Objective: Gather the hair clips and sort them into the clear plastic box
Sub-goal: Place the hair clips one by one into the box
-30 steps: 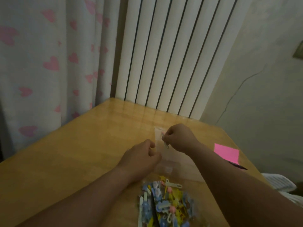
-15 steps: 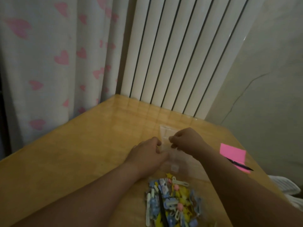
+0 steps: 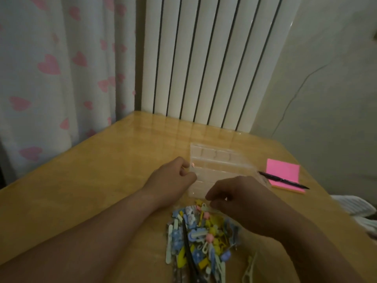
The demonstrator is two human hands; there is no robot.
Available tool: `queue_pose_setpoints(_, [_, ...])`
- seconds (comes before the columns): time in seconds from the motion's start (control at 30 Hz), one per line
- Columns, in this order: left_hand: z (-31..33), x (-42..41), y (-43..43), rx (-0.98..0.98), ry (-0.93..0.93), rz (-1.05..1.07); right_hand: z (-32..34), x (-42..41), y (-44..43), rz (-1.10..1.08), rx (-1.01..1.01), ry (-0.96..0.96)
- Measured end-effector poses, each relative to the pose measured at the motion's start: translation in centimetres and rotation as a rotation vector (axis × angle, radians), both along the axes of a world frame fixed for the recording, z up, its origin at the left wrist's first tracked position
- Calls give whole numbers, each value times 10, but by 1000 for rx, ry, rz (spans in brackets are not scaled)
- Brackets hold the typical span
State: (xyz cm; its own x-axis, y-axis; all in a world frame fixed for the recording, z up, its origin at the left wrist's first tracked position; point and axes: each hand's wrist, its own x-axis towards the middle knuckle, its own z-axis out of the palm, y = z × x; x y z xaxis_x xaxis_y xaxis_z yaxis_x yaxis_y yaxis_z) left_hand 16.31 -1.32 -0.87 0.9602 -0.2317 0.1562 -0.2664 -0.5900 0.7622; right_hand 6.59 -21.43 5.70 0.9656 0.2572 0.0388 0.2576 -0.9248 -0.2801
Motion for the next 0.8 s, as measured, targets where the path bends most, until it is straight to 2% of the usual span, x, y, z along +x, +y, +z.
queue_pose_setpoints(0.07, [0, 0, 0, -12, -1, -3, -2, 1, -3, 22, -97, 7])
queue_pose_setpoints(0.3, [1, -1, -1, -30, -2, -1, -7, 1, -5, 59, -160, 1])
queue_pose_setpoints(0.4, [1, -2, 0, -35, -7, 1, -3, 3, -12, 45, 10, -2])
queue_pose_setpoints(0.5, [2, -2, 0, -33, -8, -3, 3, 4, -17, -23, 377, 0])
queue_pose_setpoints(0.57, [2, -3, -1, -28, -7, 0, 3, 3, -18, -50, 538, 45])
queue_pose_setpoints(0.8, [1, -2, 0, -19, -8, 8, 1, 4, -18, -66, 676, 127])
